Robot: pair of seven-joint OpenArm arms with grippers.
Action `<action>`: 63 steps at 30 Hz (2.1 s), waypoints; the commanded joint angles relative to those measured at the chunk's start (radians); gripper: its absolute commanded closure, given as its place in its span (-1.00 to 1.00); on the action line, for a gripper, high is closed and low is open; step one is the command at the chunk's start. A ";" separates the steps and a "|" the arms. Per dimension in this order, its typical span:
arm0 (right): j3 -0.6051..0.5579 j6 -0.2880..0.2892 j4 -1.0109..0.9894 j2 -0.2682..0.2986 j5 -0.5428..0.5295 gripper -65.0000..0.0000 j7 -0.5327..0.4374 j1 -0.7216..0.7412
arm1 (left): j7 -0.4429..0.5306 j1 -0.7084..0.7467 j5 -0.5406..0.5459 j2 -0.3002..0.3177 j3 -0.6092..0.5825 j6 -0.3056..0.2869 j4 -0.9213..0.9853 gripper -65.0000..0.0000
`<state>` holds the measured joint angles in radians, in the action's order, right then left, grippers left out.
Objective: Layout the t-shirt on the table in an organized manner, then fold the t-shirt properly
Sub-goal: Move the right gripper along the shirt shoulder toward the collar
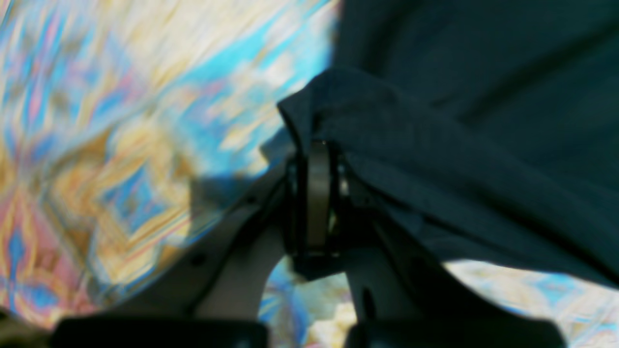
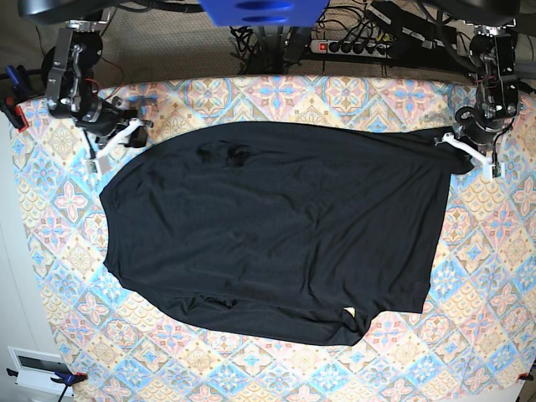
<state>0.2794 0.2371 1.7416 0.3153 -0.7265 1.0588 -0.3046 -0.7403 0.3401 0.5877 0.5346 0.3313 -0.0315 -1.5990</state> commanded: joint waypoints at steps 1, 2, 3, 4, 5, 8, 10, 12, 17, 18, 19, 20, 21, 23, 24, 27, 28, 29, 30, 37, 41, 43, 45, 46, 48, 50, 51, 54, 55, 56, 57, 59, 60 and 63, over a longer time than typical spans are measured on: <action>-0.036 0.011 0.044 0.008 -0.023 0.62 -0.015 0.008 | 0.023 -0.020 0.004 0.023 0.007 -0.003 0.007 0.99; -0.076 0.011 0.062 0.014 -0.021 0.60 -0.019 0.006 | 0.023 -0.025 0.005 0.023 0.007 -0.003 0.027 0.99; -0.118 0.011 0.080 0.018 -0.017 0.57 -0.022 -0.009 | 0.023 -0.026 0.005 0.023 0.007 -0.003 0.044 0.99; -0.154 0.011 0.100 0.028 0.009 0.55 -0.027 -0.028 | 0.023 -0.026 0.005 0.023 0.007 -0.003 0.050 0.99; -0.188 0.011 0.122 0.032 0.041 0.55 -0.042 -0.040 | 0.023 -0.026 0.005 0.023 0.007 -0.003 0.052 0.99; -0.302 0.011 0.194 0.066 0.207 0.52 -0.098 -0.048 | 0.023 -0.026 0.005 0.023 -0.018 -0.005 0.052 0.97; -0.386 0.011 0.217 0.072 0.359 0.52 -0.119 -0.048 | 0.023 -0.026 0.005 0.023 -0.045 -0.005 0.052 0.89; -0.458 0.011 0.231 0.072 0.514 0.52 -0.139 -0.048 | 0.023 -0.022 0.005 0.023 -0.064 -0.005 0.052 0.77; -0.613 0.011 0.251 0.072 0.793 0.52 -0.213 -0.048 | 0.017 -0.019 0.005 0.023 -0.087 -0.003 0.052 0.45; -0.630 0.011 0.251 0.072 0.824 0.52 -0.226 -0.048 | 0.003 -0.020 0.005 0.023 -0.085 -0.003 0.052 0.41; -0.647 0.011 0.251 0.072 0.856 0.52 -0.242 -0.048 | -0.015 -0.025 0.005 0.023 -0.085 -0.003 0.052 0.38; -0.662 0.011 0.251 0.072 0.885 0.52 -0.252 -0.048 | -0.031 -0.026 0.005 0.023 -0.084 -0.003 0.052 0.36; -0.673 0.011 0.251 0.072 0.908 0.52 -0.260 -0.048 | -0.038 -0.026 0.007 0.023 -0.084 -0.003 0.052 0.36; -0.696 0.011 0.251 0.072 0.922 0.52 -0.265 -0.048 | -0.043 -0.026 0.007 0.023 -0.084 -0.003 0.052 0.36; -0.707 0.011 0.251 0.072 0.922 0.52 -0.263 -0.044 | -0.043 -0.026 0.007 0.023 -0.084 -0.003 0.052 0.36; -0.722 0.011 0.251 0.072 0.922 0.48 -0.263 -0.040 | -0.045 -0.026 0.007 0.023 -0.084 -0.003 0.052 0.36; -0.724 0.011 0.251 0.072 0.922 0.44 -0.263 -0.040 | -0.045 -0.026 0.007 0.023 -0.087 -0.003 0.052 0.36; -0.724 0.011 0.251 0.072 0.922 0.40 -0.263 -0.040 | -0.046 -0.026 0.007 0.023 -0.087 -0.003 0.052 0.36; -0.725 0.011 0.251 0.072 0.922 0.35 -0.263 -0.040 | -0.046 -0.025 0.007 0.023 -0.087 -0.003 0.052 0.36; -0.794 0.011 0.242 0.072 0.922 0.24 -0.263 0.038 | -0.048 -0.025 0.007 0.023 -0.090 -0.003 0.050 0.36; -0.836 0.011 0.238 0.071 0.922 0.24 -0.263 0.084 | -0.048 -0.023 0.007 0.023 -0.090 -0.003 0.048 0.36; -0.849 0.011 0.226 0.071 0.924 0.24 -0.263 0.100 | -0.048 -0.022 0.007 0.023 -0.090 -0.003 0.048 0.36; -0.859 0.011 0.203 0.071 0.924 0.24 -0.263 0.101 | -0.048 -0.022 0.007 0.023 -0.090 -0.003 0.048 0.36; -0.868 0.011 0.189 0.071 0.924 0.24 -0.263 0.101 | -0.048 -0.020 0.007 0.023 -0.090 -0.003 0.048 0.36; -0.889 0.011 0.166 0.071 0.924 0.24 -0.262 0.115 | -0.048 -0.020 0.007 0.023 -0.090 -0.003 0.047 0.36; -0.914 0.011 0.162 0.072 0.924 0.24 -0.256 0.123 | -0.048 -0.020 0.007 0.023 -0.090 -0.003 0.047 0.36; -0.925 0.011 0.162 0.077 0.924 0.24 -0.256 0.123 | -0.048 -0.020 0.007 0.023 -0.090 -0.003 0.047 0.36; -0.934 0.011 0.162 0.092 0.924 0.24 -0.254 0.121 | -0.048 -0.020 0.007 0.023 -0.090 -0.003 0.047 0.36; -0.934 0.011 0.162 0.092 0.924 0.24 -0.254 0.121 | -0.048 -0.020 0.007 0.023 -0.090 -0.003 0.047 0.36; -0.934 0.011 0.162 0.092 0.924 0.27 -0.254 0.121 | -0.048 -0.020 0.007 0.023 -0.090 -0.003 0.047 0.36; -0.934 0.011 0.162 0.092 0.922 0.31 -0.254 0.121 | -0.048 -0.020 0.007 0.023 -0.090 -0.003 0.047 0.36; -0.934 0.014 0.149 0.092 0.922 0.51 -0.254 0.121 | -0.048 -0.020 0.007 0.023 -0.090 -0.003 0.047 0.36; -0.932 0.032 0.143 0.092 0.922 0.64 -0.254 0.121 | -0.048 -0.020 0.007 0.023 -0.090 -0.003 0.047 0.36; -0.925 0.156 0.123 0.092 0.922 1.00 -0.263 0.121 | -0.048 -0.020 0.007 0.023 -0.090 -0.003 0.047 0.36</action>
<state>-0.6456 0.3897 1.8603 0.4023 0.2043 0.7883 -0.1856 -0.7624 0.3180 0.5938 0.5453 0.2401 -0.0372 -1.5444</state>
